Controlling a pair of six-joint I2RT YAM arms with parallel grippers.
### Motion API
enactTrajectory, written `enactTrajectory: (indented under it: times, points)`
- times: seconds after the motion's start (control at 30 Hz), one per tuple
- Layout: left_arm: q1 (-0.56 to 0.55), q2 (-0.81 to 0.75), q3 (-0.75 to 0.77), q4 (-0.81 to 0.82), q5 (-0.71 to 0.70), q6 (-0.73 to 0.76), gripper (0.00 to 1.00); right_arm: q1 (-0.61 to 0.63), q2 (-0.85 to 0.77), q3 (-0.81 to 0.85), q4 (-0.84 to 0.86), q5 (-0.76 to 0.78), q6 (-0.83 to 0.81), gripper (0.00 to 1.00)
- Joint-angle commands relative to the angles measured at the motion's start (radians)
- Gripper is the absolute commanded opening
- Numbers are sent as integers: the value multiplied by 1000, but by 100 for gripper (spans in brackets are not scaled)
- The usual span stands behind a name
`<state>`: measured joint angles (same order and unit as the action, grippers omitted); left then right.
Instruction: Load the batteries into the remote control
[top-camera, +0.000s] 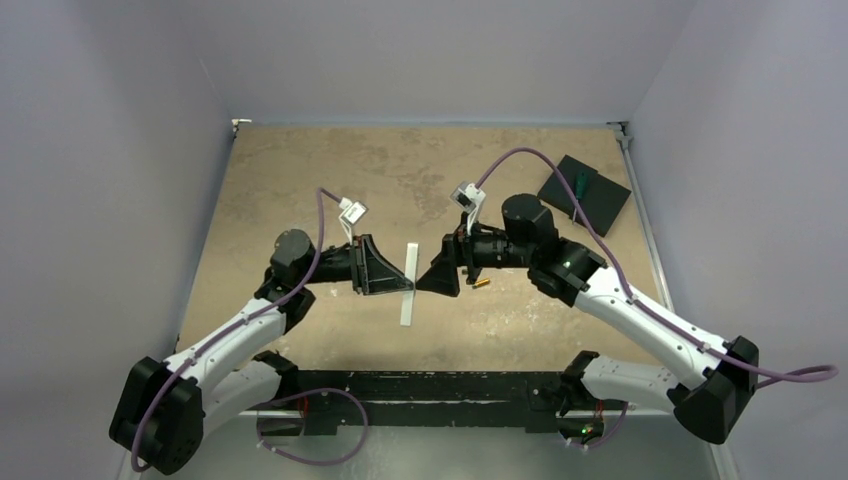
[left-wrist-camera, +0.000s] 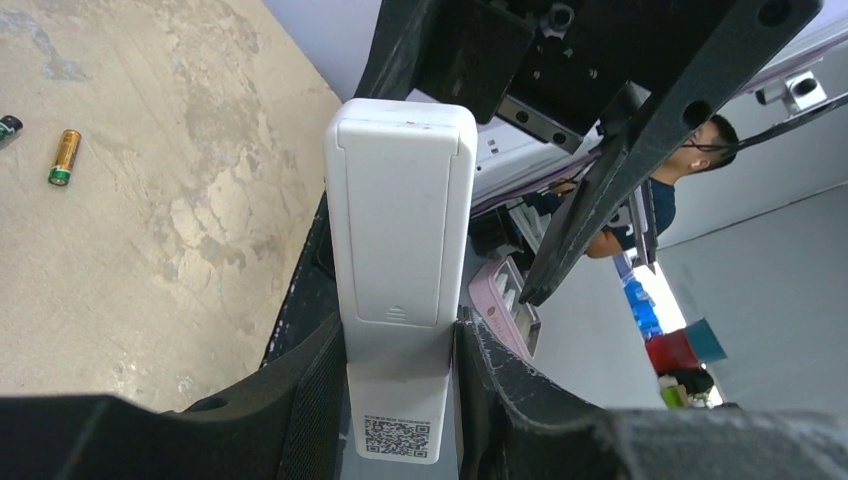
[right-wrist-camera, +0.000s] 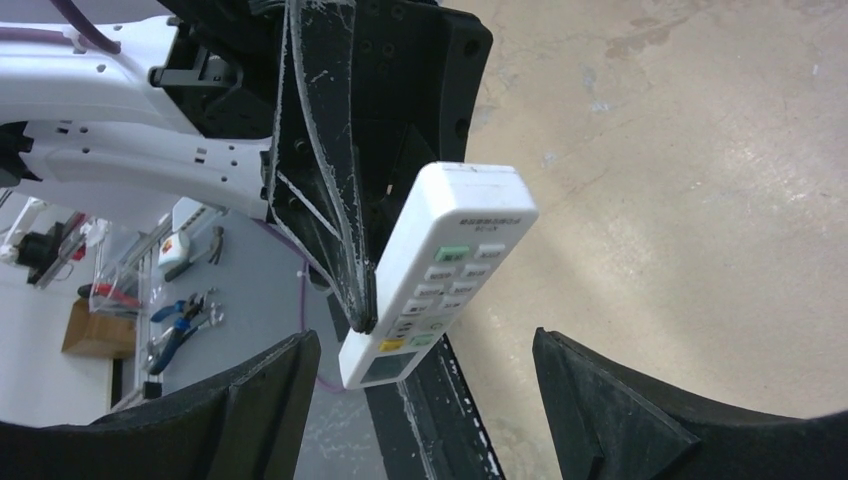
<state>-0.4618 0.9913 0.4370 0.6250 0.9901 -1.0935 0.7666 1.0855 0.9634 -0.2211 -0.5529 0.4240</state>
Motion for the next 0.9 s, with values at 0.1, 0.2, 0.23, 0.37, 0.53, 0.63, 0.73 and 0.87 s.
enactTrajectory:
  times: [0.1, 0.2, 0.23, 0.37, 0.53, 0.63, 0.73, 0.87]
  points:
    - [-15, -51, 79, -172, 74, 159, 0, -4, 18, 126, -103, -43, -101, 87]
    - [-18, -65, 93, -227, 84, 203, 0, -6, 27, 151, -118, -65, -116, 87]
    - [-19, -68, 98, -248, 87, 219, 0, -8, 31, 158, -123, -67, -119, 87]
    - [-23, -82, 122, -338, 107, 290, 0, -9, 47, 176, -137, -64, -133, 86]
    - [-40, -98, 159, -433, 106, 366, 0, -9, 67, 182, -125, -112, -137, 84]
    - [-54, -104, 162, -441, 109, 379, 0, -10, 78, 191, -117, -128, -136, 82]
    - [-68, -108, 165, -461, 107, 399, 0, -11, 90, 200, -107, -154, -134, 81]
    - [-76, -108, 172, -495, 99, 425, 0, -11, 104, 205, -98, -185, -129, 78]
